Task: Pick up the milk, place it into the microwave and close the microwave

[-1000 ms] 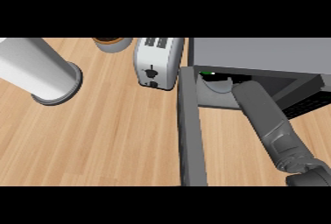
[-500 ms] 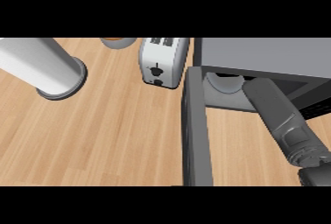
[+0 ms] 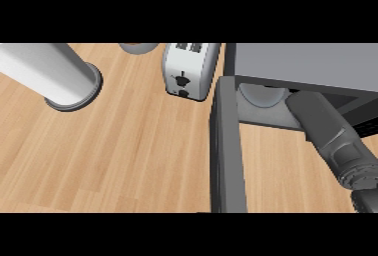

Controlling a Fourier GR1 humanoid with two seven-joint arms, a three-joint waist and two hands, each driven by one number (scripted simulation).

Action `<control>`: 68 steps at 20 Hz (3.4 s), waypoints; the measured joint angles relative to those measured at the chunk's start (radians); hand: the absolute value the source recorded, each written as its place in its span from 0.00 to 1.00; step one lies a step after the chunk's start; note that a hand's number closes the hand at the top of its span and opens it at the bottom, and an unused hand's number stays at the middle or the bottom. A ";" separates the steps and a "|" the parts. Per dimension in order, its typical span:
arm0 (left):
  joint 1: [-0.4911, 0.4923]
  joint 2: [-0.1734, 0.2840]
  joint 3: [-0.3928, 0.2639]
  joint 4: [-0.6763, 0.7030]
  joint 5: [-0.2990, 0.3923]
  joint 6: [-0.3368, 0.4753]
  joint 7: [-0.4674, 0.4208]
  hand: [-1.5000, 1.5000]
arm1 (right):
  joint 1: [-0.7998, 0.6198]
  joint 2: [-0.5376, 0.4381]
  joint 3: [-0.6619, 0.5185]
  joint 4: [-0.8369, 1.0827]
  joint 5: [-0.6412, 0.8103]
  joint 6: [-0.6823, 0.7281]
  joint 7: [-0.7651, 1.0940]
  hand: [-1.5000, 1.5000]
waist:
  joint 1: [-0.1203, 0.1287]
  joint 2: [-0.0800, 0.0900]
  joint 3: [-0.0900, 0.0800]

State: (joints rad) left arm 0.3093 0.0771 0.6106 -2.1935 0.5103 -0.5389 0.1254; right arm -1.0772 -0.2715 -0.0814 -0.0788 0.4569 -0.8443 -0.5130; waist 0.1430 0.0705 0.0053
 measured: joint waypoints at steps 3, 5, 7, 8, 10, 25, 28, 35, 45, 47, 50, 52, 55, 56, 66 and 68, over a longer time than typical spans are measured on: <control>-0.012 0.008 -0.008 0.011 -0.014 -0.005 0.000 0.00 | -0.007 0.002 0.000 -0.009 0.000 0.032 -0.031 0.00 | -0.002 0.000 0.002; -0.010 0.008 -0.022 0.009 -0.021 -0.018 0.003 0.00 | -0.008 0.009 -0.005 -0.013 -0.005 0.054 -0.051 0.00 | -0.001 -0.001 0.003; -0.013 0.009 -0.036 0.017 -0.027 -0.032 0.001 0.00 | -0.010 0.020 -0.011 -0.019 -0.012 0.082 -0.075 0.00 | -0.005 -0.002 0.004; -0.014 0.011 -0.041 0.019 -0.028 -0.038 0.002 0.00 | -0.013 0.025 -0.013 -0.020 -0.015 0.097 -0.084 0.00 | -0.005 -0.003 0.005; -0.017 0.011 -0.057 0.018 -0.032 -0.051 0.001 0.00 | -0.014 0.030 -0.024 -0.022 -0.027 0.132 -0.104 0.00 | -0.007 -0.003 0.005; -0.052 -0.022 -0.184 0.056 -0.066 -0.130 -0.014 0.00 | 0.034 0.078 -0.189 -0.049 -0.205 0.476 -0.269 0.00 | -0.061 -0.030 0.000; -0.059 -0.030 -0.212 0.053 -0.078 -0.129 0.001 1.00 | 0.045 0.088 -0.211 -0.045 -0.230 0.535 -0.274 0.00 | -0.074 -0.038 -0.001; -0.082 -0.064 -0.318 0.030 -0.117 -0.096 0.053 1.00 | 0.136 0.113 -0.252 -0.054 -0.289 0.737 -0.351 0.00 | -0.108 -0.054 -0.003; -0.087 -0.075 -0.538 0.027 -0.226 0.020 0.087 1.00 | 0.336 0.151 -0.231 -0.151 -0.322 0.890 -0.419 0.00 | -0.146 -0.072 -0.005; -0.087 -0.076 -0.566 0.045 -0.250 0.021 0.071 1.00 | 0.396 0.145 -0.212 -0.190 -0.317 0.910 -0.427 0.00 | -0.155 -0.076 -0.006; -0.094 -0.076 -0.641 0.057 -0.321 0.038 0.047 1.00 | 0.482 0.154 -0.189 -0.261 -0.318 0.922 -0.431 0.00 | -0.162 -0.078 -0.006; -0.108 -0.077 -0.681 0.061 -0.346 0.054 0.055 1.00 | 0.539 0.149 -0.182 -0.323 -0.330 0.936 -0.420 0.00 | -0.165 -0.079 -0.006; -0.152 -0.077 -0.717 0.101 -0.395 0.084 0.038 1.00 | 0.630 0.153 -0.161 -0.446 -0.346 0.963 -0.382 0.00 | -0.171 -0.081 -0.007; -0.181 -0.077 -0.738 0.122 -0.413 0.109 0.035 1.00 | 0.665 0.146 -0.157 -0.474 -0.351 0.981 -0.387 0.00 | -0.176 -0.081 -0.007; -0.383 -0.077 -0.958 0.442 -0.611 0.224 -0.073 1.00 | 0.983 0.104 -0.114 -0.858 -0.400 1.074 -0.326 0.00 | -0.186 -0.076 -0.008; -0.407 -0.077 -1.009 0.519 -0.646 0.266 -0.113 1.00 | 1.046 0.089 -0.111 -0.935 -0.412 1.099 -0.325 0.00 | -0.184 -0.076 -0.008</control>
State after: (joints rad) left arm -0.0973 0.0006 -0.3987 -1.6742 -0.1356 -0.2727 0.0119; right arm -0.0316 -0.1822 -0.1921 -1.0137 0.0447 0.2544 -0.8384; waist -0.0412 -0.0051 -0.0024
